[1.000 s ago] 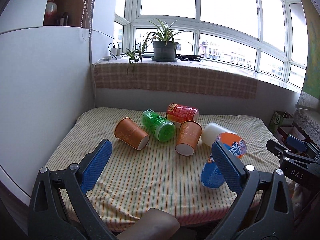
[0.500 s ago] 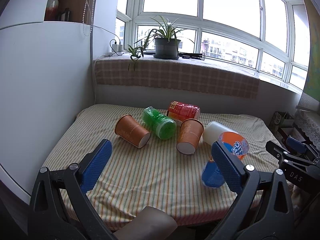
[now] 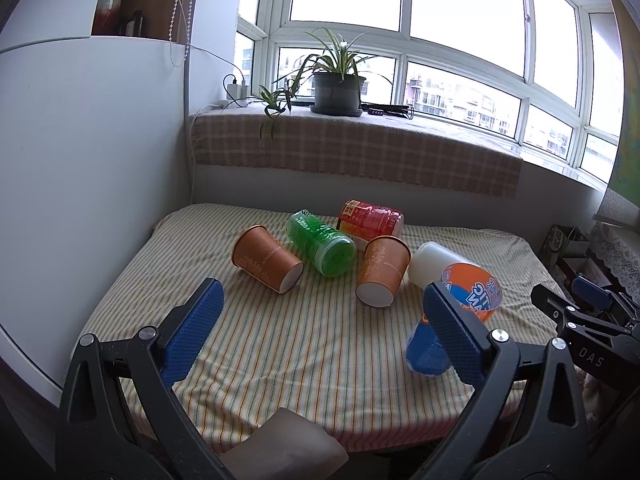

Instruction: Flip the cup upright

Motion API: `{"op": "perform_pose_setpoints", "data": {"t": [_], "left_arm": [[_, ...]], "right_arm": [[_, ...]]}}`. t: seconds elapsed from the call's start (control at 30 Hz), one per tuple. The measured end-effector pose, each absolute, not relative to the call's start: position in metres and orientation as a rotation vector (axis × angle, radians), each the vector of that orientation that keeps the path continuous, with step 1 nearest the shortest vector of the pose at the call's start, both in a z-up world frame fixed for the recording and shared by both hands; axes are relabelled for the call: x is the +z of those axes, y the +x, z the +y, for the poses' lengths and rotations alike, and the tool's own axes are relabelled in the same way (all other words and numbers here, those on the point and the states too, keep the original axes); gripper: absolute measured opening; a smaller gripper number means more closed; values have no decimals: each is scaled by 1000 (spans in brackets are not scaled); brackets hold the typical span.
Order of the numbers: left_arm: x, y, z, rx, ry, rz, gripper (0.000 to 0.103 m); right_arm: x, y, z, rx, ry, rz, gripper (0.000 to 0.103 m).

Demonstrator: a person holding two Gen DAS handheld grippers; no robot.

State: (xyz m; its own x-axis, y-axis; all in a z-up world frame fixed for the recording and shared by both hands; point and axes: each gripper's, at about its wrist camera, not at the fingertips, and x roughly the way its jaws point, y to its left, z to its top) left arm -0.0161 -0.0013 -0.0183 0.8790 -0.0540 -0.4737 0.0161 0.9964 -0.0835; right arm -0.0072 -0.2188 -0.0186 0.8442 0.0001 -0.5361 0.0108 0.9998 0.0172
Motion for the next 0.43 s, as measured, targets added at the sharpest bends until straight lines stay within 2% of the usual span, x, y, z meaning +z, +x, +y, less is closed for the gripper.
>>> {"op": "perform_pose_setpoints", "data": {"t": [0.43], "left_arm": [[-26, -16, 0, -17, -87, 520, 101]], "right_arm": [[-21, -5, -219, -4, 22, 576, 81]]}}
